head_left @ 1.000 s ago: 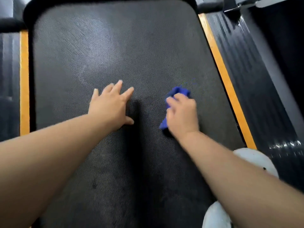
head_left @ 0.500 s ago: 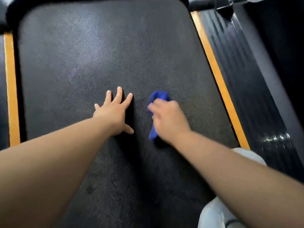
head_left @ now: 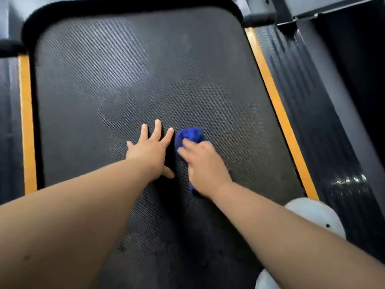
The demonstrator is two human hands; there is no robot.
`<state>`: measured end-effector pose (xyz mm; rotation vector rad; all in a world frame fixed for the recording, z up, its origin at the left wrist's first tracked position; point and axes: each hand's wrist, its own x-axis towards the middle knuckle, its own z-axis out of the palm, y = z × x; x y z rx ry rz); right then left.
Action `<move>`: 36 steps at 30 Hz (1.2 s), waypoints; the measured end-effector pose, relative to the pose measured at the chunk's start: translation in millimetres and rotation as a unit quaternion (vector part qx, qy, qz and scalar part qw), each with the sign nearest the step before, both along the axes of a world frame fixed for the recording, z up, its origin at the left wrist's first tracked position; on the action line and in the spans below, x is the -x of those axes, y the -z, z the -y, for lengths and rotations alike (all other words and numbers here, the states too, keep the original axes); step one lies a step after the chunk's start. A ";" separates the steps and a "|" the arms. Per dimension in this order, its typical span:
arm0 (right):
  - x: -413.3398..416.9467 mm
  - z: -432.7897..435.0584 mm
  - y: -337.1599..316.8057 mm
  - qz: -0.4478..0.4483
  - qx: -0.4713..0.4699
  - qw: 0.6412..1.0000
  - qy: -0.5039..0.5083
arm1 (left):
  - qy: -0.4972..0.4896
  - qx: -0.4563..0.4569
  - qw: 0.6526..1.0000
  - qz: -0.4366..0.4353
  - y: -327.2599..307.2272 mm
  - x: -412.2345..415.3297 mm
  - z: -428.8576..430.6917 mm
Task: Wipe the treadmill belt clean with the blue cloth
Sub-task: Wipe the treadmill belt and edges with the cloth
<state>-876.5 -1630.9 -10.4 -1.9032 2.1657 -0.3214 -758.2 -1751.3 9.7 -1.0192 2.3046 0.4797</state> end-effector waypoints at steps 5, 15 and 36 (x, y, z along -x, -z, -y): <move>95.9 -14.2 0.1 -0.084 0.014 0.995 0.054 | 0.002 -0.005 1.000 -0.008 2.3 -1.5 2.8; 22.2 -5.5 2.3 0.030 0.001 0.978 0.205 | -0.001 -0.010 1.000 -0.009 1.9 -1.1 1.6; 43.5 -37.2 -15.4 0.061 -0.042 0.972 0.224 | 0.004 0.006 1.000 -0.001 1.0 -0.5 0.2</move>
